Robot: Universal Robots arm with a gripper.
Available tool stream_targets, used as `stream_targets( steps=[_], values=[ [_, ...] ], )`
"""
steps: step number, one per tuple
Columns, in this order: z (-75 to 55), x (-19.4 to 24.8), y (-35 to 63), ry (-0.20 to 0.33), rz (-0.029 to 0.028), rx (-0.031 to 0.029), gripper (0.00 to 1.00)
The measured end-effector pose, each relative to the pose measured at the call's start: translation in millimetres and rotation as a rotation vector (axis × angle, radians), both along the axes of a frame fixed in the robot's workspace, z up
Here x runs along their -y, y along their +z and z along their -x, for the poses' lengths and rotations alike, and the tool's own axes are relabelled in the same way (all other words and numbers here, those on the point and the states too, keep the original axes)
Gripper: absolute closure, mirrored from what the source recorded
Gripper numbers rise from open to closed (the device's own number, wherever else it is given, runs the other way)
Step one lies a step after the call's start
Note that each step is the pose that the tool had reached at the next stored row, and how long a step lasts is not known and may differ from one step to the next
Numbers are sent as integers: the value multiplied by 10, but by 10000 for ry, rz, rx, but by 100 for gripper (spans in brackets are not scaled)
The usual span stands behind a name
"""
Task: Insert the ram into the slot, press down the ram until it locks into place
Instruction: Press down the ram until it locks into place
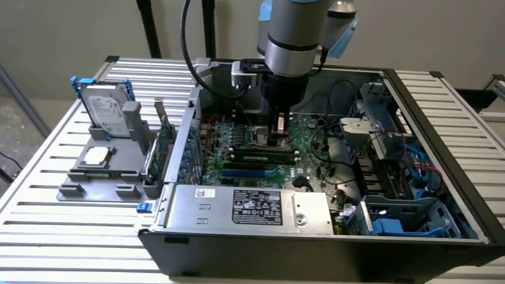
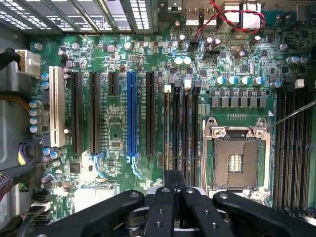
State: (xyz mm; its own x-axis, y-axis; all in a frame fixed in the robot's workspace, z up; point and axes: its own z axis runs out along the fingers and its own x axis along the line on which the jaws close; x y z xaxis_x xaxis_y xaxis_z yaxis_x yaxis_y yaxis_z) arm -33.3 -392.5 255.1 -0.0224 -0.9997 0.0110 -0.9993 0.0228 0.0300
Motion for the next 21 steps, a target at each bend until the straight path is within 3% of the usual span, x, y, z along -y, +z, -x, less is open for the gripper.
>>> stream_targets(
  steps=[17,21],
  values=[
    [-1,4,1,-15,2,-11,89],
    [0,9,0,-541,0,-20,89]
  ],
)
